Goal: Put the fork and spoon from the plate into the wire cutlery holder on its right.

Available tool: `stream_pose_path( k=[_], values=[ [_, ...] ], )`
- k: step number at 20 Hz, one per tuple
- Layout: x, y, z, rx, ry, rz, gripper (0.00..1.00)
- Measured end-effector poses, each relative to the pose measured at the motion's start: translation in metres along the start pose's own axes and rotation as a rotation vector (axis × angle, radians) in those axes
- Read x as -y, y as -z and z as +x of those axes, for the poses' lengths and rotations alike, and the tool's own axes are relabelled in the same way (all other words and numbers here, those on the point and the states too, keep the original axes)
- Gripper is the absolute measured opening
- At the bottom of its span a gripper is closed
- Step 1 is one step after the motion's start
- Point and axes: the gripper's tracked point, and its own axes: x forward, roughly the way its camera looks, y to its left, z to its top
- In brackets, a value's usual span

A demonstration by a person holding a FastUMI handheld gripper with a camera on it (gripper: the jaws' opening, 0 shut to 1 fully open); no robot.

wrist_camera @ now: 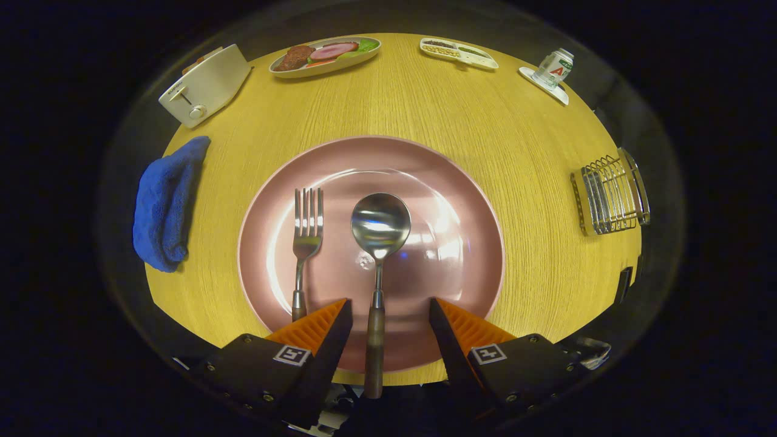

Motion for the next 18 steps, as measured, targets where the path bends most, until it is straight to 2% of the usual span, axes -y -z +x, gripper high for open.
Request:
stream_pose_path(
  k=[6,7,8,9,10,11,12,13,14,18],
  values=[
    [-0.002,-0.003,0.001,-0.022,-0.009,-0.02,0.8],
    [-0.003,-0.004,0.001,-0.027,-0.014,-0.023,0.74],
    [-0.005,-0.004,0.002,-0.033,-0.012,-0.029,0.74],
    [-0.006,-0.004,0.003,-0.037,-0.016,-0.028,0.65],
    [-0.007,-0.004,0.003,-0.043,-0.015,-0.029,0.65],
    [-0.008,-0.005,0.002,-0.045,-0.019,-0.032,0.54],
    [-0.01,-0.006,0.002,-0.047,-0.017,-0.038,0.54],
    [-0.009,-0.004,0.003,-0.049,-0.016,-0.047,0.37],
    [-0.009,-0.005,0.003,-0.051,-0.013,-0.046,0.27],
    [-0.012,-0.005,0.004,-0.051,-0.015,-0.066,0.25]
  ],
)
